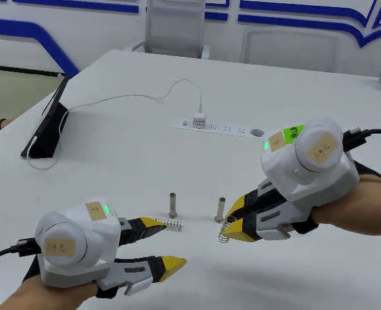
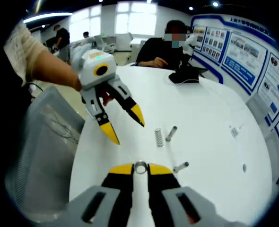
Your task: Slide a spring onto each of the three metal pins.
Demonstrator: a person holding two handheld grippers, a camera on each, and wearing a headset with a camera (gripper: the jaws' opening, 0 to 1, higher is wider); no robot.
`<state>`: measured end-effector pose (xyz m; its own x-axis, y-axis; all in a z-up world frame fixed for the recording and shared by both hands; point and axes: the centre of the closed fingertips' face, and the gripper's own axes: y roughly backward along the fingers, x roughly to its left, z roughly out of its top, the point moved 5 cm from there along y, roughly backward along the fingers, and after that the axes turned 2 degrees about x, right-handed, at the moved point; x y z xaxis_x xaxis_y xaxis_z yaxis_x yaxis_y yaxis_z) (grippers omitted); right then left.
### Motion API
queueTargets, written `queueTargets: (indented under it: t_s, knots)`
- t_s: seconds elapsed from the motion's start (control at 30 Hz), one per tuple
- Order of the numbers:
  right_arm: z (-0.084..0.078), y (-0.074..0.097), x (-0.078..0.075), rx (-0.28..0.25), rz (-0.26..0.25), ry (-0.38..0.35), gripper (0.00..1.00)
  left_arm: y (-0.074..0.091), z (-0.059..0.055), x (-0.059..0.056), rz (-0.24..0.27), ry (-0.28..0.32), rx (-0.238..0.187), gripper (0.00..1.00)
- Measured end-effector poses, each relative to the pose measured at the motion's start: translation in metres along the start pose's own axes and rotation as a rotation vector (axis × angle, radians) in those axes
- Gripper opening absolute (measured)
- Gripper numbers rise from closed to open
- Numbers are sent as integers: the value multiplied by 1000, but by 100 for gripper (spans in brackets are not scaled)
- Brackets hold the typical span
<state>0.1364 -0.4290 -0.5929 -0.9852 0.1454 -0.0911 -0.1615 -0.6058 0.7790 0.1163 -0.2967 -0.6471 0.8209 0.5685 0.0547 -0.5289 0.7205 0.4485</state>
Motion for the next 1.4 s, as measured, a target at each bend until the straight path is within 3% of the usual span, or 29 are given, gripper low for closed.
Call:
queueTargets:
  t_s: [0.4,1.13,1.4]
  knots:
    - [-4,1,-22,13,-37,-24,12,11,-7,13,53,34,-1,43]
    - [-4,-5,-73,17,-105,-114,12,19,-11,18,74,49,-4,43]
    - [-3,-13,-79,18,-112,-133,12,20,-13,18,78,53,1,43]
